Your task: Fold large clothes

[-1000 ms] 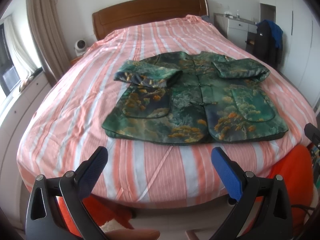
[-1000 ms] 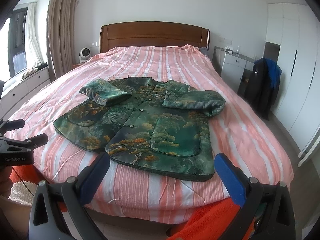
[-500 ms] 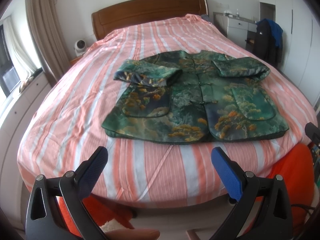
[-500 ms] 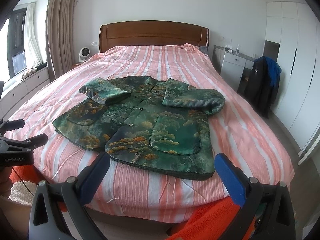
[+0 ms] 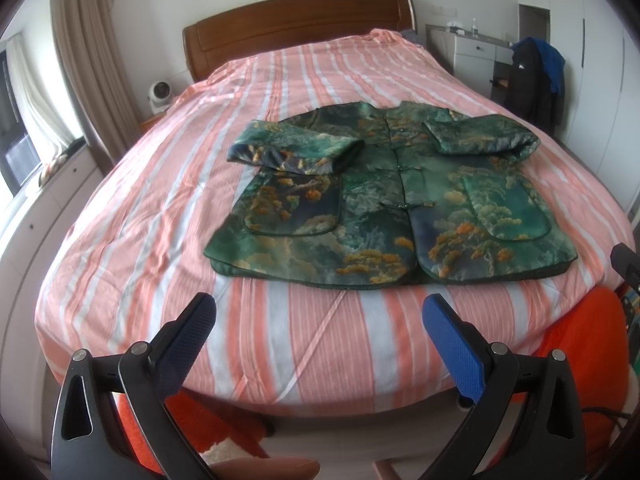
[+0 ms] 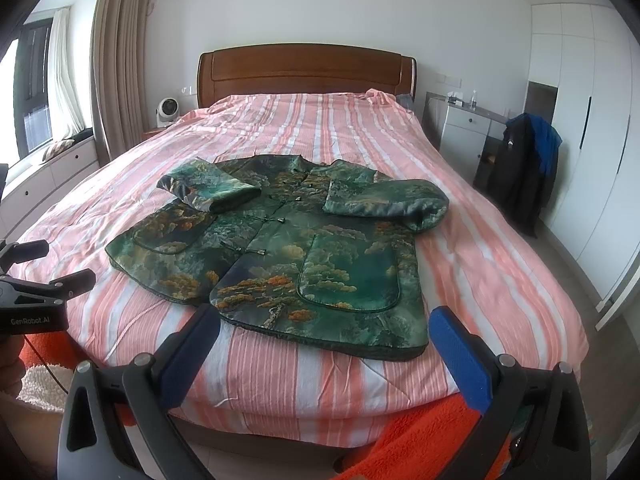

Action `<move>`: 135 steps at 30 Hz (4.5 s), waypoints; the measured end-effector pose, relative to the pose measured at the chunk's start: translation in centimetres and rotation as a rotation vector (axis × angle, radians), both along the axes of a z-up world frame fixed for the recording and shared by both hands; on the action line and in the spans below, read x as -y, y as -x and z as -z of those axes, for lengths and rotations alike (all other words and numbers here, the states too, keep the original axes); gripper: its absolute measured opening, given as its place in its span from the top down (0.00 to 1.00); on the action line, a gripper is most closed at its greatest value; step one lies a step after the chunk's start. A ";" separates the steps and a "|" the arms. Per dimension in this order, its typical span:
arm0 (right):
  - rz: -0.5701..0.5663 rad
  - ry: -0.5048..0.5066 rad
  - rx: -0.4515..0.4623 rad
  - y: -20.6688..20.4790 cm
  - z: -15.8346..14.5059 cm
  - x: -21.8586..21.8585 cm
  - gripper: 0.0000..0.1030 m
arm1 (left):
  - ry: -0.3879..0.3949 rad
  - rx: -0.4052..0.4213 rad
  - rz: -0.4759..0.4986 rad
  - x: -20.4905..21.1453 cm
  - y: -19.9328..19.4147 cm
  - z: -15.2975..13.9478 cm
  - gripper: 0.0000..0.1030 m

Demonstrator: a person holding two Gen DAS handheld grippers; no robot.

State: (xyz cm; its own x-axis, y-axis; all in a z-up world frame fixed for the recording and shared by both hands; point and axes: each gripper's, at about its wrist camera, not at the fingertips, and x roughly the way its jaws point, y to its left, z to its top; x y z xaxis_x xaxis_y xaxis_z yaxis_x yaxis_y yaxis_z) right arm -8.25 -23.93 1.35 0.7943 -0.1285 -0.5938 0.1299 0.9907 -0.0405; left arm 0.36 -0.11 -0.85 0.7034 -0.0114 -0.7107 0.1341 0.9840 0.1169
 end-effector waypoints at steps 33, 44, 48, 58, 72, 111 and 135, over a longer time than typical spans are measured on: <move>0.006 -0.002 0.000 0.2 -0.1 0.0 0.00 | -0.003 0.010 0.010 0.2 0.4 -0.1 0.00; 0.005 -0.007 0.002 0.4 -0.1 -0.1 0.00 | -0.012 0.010 0.014 0.5 0.4 0.0 0.00; 0.014 -0.015 0.007 0.5 -0.1 0.2 0.00 | -0.018 0.012 0.021 0.8 0.3 0.0 0.00; 0.013 -0.023 -0.002 0.6 0.4 0.4 0.00 | -0.021 0.010 0.023 0.9 0.4 0.1 0.00; 0.014 -0.024 0.000 0.7 0.3 0.5 0.00 | -0.023 0.009 0.025 1.0 0.4 0.0 0.00; 0.031 -0.032 0.003 0.7 0.5 0.8 0.00 | -0.021 0.009 0.029 1.4 0.5 -0.1 0.00; 0.146 -0.318 -0.069 -0.5 3.2 9.3 0.00 | 0.298 -0.411 0.018 -15.7 -23.3 10.0 0.00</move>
